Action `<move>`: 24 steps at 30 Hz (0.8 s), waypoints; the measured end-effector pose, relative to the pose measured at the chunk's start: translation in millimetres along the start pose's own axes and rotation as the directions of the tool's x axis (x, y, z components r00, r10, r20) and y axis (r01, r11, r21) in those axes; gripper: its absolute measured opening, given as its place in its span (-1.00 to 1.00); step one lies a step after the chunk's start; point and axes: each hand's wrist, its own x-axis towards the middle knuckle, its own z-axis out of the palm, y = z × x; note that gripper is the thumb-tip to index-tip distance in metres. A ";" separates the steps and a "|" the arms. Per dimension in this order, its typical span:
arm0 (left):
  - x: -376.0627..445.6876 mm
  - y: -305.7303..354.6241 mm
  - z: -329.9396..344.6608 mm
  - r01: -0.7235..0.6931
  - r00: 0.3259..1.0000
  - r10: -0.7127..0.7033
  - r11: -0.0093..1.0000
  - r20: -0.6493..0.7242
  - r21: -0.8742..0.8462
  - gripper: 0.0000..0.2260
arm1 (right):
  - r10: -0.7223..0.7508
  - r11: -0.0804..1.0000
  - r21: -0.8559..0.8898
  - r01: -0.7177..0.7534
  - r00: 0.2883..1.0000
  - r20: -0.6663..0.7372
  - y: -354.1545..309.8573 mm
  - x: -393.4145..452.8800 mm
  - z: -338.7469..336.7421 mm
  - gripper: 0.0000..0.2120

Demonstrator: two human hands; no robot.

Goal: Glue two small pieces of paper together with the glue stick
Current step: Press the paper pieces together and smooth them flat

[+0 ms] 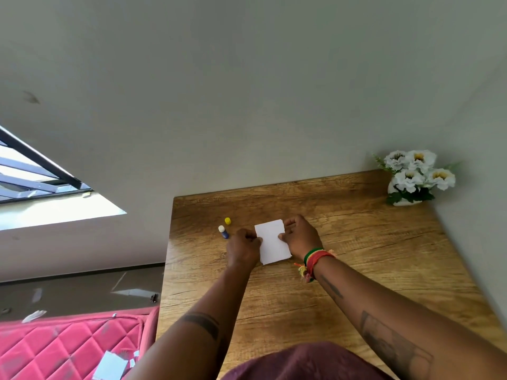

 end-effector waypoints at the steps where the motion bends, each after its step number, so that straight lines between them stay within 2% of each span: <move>1: 0.3 -0.3 0.4 -0.010 1.000 0.010 1.000 0.001 0.019 -0.84 | -0.004 1.000 -0.004 0.004 1.000 0.001 0.8 0.3 0.4 -0.71; 11: 4.2 1.9 3.0 -0.041 0.999 0.041 0.998 0.011 0.044 -0.81 | -0.123 0.981 -0.153 0.121 0.992 -0.005 5.7 4.0 6.7 -0.65; 17: 4.7 1.8 6.0 -0.091 0.996 0.091 0.993 0.001 0.080 -0.81 | -0.212 0.927 -0.309 0.213 0.977 0.037 10.5 5.3 11.2 -0.62; 24: 3.9 2.6 3.9 -0.082 0.997 0.082 0.996 0.003 0.047 -0.82 | -0.233 0.914 -0.333 0.231 0.972 0.035 10.5 4.3 14.3 -0.57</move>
